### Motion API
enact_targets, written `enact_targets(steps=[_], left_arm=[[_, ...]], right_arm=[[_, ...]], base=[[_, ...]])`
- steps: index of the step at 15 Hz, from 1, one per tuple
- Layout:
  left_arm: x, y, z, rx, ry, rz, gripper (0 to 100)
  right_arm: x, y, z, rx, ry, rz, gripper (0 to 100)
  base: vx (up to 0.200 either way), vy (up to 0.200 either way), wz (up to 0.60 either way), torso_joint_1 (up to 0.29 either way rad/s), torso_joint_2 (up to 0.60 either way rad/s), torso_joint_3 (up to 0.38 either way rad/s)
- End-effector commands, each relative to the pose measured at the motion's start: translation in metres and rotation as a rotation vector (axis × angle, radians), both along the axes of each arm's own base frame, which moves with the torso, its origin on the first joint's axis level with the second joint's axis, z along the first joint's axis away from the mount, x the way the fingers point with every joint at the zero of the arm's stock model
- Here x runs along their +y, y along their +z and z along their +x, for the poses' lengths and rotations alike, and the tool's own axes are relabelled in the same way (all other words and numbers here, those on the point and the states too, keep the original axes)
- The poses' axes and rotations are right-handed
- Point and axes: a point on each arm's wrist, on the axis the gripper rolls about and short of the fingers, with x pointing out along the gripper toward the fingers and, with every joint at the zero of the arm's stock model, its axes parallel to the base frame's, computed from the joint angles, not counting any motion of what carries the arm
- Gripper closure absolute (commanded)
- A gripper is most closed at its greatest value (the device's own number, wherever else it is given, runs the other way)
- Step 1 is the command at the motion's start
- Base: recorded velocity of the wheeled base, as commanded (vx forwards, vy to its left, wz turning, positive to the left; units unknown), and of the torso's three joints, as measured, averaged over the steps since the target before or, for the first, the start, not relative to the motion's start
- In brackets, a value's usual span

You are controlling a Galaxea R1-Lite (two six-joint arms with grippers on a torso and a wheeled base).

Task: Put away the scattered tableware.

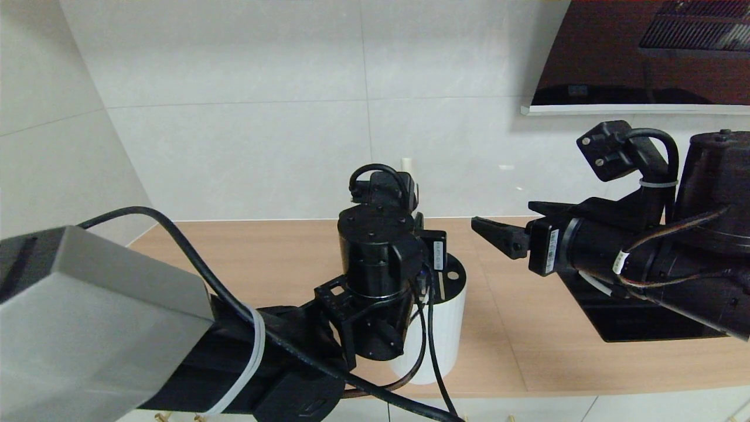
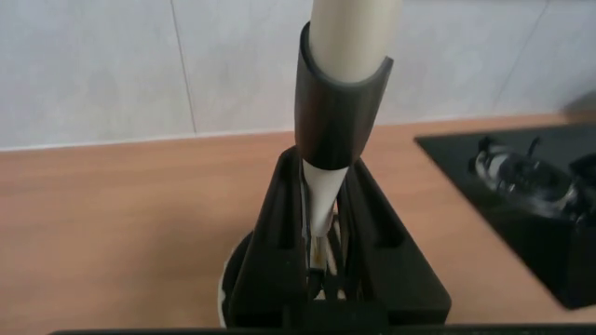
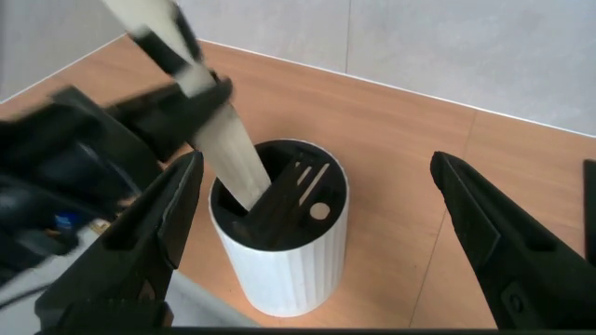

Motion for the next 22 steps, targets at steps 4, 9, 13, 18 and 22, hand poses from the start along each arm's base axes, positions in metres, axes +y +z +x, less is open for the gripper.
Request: enact_targets(steps=[4, 9, 13, 18, 22], left_arm=[[-0.003, -0.020, 0.002, 0.068, 0.003, 0.031, 100], [-0.005, -0.031, 0.005, 0.094, 0.002, 0.053, 100], [-0.005, -0.031, 0.005, 0.095, 0.002, 0.052, 0], [-0.005, -0.029, 0.004, 0.091, 0.002, 0.047, 0], [-0.004, -0.027, 0.004, 0.086, 0.002, 0.040, 0]], right_arm=[[0.002, -0.004, 0.003, 0.011, 0.001, -0.009, 0], [0.002, -0.004, 0.003, 0.011, 0.001, -0.009, 0], [0.003, -0.004, 0.003, 0.012, 0.002, -0.010, 0], [0.003, -0.004, 0.003, 0.012, 0.002, -0.010, 0], [0.003, -0.004, 0.002, 0.011, 0.002, -0.009, 0]], base=[[0.000, 0.000, 0.00, 0.000, 0.00, 0.000], [0.000, 0.000, 0.00, 0.000, 0.00, 0.000], [0.000, 0.000, 0.00, 0.000, 0.00, 0.000], [0.000, 0.000, 0.00, 0.000, 0.00, 0.000], [0.000, 0.000, 0.00, 0.000, 0.00, 0.000]])
